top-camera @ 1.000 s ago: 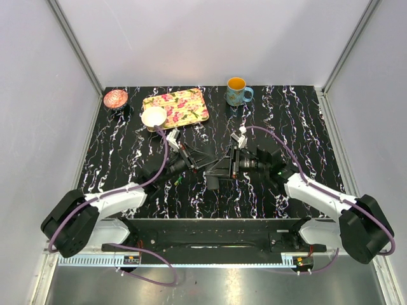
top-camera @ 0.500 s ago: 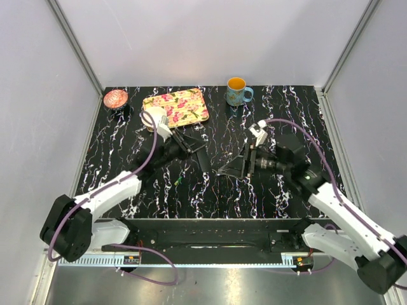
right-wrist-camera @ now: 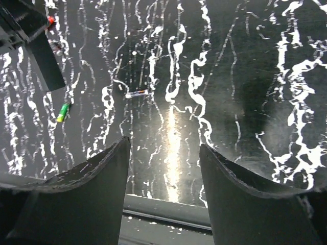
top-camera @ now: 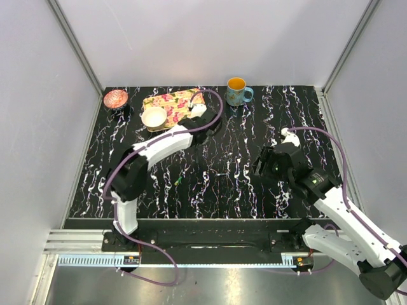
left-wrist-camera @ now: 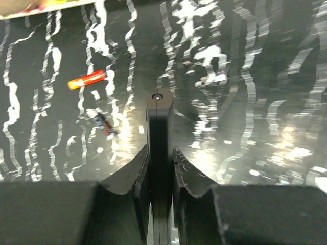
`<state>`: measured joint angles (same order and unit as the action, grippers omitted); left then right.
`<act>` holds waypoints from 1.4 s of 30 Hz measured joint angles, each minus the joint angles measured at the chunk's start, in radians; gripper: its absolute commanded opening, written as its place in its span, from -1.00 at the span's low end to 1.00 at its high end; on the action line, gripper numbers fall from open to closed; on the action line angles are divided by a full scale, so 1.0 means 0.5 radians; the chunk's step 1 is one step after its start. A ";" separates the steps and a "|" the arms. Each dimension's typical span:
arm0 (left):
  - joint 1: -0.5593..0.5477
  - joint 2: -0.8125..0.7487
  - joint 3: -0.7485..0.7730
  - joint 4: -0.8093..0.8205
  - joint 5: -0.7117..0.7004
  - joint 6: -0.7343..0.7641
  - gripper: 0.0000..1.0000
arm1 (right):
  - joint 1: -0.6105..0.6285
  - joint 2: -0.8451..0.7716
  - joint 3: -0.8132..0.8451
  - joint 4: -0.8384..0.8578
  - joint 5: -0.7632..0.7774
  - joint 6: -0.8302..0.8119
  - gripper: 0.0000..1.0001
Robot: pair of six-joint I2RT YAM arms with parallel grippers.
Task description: Load the batteries into the remote control
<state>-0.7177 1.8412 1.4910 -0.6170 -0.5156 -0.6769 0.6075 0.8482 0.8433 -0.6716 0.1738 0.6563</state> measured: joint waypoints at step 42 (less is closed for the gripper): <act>0.030 -1.444 -0.961 0.397 0.179 0.329 -0.27 | 0.000 -0.080 -0.138 0.073 0.098 -0.146 0.28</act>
<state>-0.7029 1.1191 1.0107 -0.4183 -0.4259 -0.5125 0.6075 0.8082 0.7742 -0.6350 0.2230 0.5831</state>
